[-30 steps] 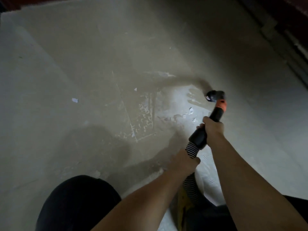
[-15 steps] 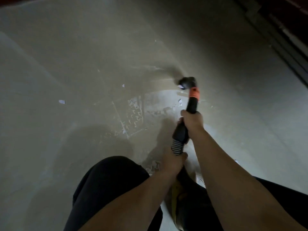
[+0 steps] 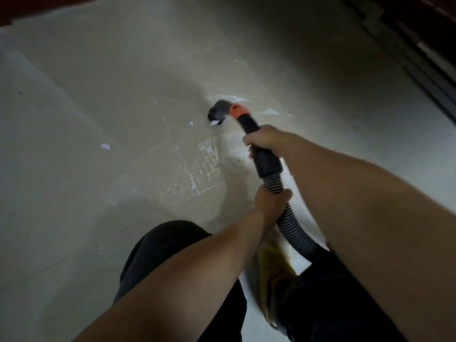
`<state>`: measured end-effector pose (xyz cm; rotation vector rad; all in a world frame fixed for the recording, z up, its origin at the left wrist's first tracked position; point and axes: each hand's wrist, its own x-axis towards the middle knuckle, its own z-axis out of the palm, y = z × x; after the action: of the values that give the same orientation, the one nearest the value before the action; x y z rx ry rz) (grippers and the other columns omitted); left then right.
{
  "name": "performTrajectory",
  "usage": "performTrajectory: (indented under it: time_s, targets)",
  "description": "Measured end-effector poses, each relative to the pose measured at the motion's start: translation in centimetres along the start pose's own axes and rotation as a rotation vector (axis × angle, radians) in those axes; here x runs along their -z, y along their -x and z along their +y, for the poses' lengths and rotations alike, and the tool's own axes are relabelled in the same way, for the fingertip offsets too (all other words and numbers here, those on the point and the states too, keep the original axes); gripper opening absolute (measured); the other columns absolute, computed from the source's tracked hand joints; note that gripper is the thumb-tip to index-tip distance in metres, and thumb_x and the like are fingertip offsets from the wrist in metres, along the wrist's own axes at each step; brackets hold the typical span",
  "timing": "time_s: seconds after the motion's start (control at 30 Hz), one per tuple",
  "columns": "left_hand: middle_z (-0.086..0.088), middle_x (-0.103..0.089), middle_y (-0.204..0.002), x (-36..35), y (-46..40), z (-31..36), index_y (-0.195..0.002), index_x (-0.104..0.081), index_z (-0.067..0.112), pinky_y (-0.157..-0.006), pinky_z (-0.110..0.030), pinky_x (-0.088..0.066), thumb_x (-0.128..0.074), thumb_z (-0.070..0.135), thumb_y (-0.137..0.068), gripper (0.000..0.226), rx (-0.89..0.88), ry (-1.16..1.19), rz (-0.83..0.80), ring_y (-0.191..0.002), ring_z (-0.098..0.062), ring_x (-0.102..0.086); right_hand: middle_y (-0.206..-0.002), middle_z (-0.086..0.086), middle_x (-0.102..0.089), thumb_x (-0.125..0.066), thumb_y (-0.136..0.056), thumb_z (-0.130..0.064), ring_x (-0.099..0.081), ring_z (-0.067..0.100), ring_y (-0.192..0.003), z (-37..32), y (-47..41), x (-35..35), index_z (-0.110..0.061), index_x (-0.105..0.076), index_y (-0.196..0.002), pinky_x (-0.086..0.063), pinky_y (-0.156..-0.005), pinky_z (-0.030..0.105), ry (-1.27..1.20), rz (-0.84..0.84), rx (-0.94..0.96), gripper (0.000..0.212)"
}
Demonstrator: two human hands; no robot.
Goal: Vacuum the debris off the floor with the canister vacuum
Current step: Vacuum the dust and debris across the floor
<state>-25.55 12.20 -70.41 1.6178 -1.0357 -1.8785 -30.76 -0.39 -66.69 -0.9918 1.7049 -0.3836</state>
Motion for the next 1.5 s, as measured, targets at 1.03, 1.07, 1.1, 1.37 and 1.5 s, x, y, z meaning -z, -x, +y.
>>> performTrajectory:
  time_s: [1.03,1.07,1.1,1.37,1.5]
  targets:
    - [-0.011,-0.054,-0.068,4.3,-9.2,-3.7,-0.072,-0.051,0.008,-0.064,-0.035,-0.047,-0.055,0.022,-0.053,0.024,0.164,-0.007,0.214,-0.066,-0.026,-0.056,-0.058,0.006,-0.055,-0.062,-0.079,-0.006,-0.054,0.02,-0.045,3.8,-9.6,-3.8,-0.008,-0.051,-0.078,-0.055,-0.061,0.037,-0.491,0.33,-0.022,0.011]
    - [-0.012,-0.055,-0.068,5.1,-9.4,-4.1,-0.073,-0.052,0.007,-0.063,-0.035,-0.047,-0.057,0.021,-0.054,0.024,0.156,0.013,0.267,-0.065,-0.026,-0.056,-0.058,0.007,-0.056,-0.063,-0.078,-0.006,-0.055,0.022,-0.046,2.6,-9.9,-5.2,-0.007,-0.053,-0.08,-0.056,-0.062,0.038,-0.425,0.249,0.012,0.011]
    - [-0.012,-0.055,-0.068,5.7,-9.3,-4.4,-0.074,-0.053,0.006,-0.062,-0.034,-0.046,-0.06,0.019,-0.06,0.021,0.144,0.01,0.314,-0.064,-0.026,-0.055,-0.059,0.009,-0.058,-0.064,-0.077,-0.007,-0.057,0.024,-0.049,1.7,-9.9,-6.3,-0.006,-0.054,-0.084,-0.056,-0.063,0.039,-0.357,0.161,0.042,0.012]
    - [-0.01,-0.058,-0.07,7.5,-9.7,-3.7,-0.075,-0.052,0.007,-0.063,-0.034,-0.046,-0.053,0.027,-0.054,0.029,0.093,-0.118,0.235,-0.066,-0.026,-0.058,-0.055,0.006,-0.053,-0.06,-0.082,-0.003,-0.051,0.013,-0.034,2.9,-10.1,-5.9,-0.01,-0.049,-0.075,-0.047,-0.045,0.025,-0.613,0.282,0.017,0.014]
    - [-0.008,-0.056,-0.069,8.8,-10.9,-2.1,-0.075,-0.051,0.009,-0.064,-0.034,-0.047,-0.057,0.024,-0.057,0.024,0.113,-0.101,0.226,-0.065,-0.025,-0.057,-0.055,0.005,-0.054,-0.06,-0.08,-0.005,-0.053,0.015,-0.037,1.9,-11.9,-5.1,-0.007,-0.051,-0.077,-0.05,-0.049,0.027,-0.651,0.369,-0.036,0.01]
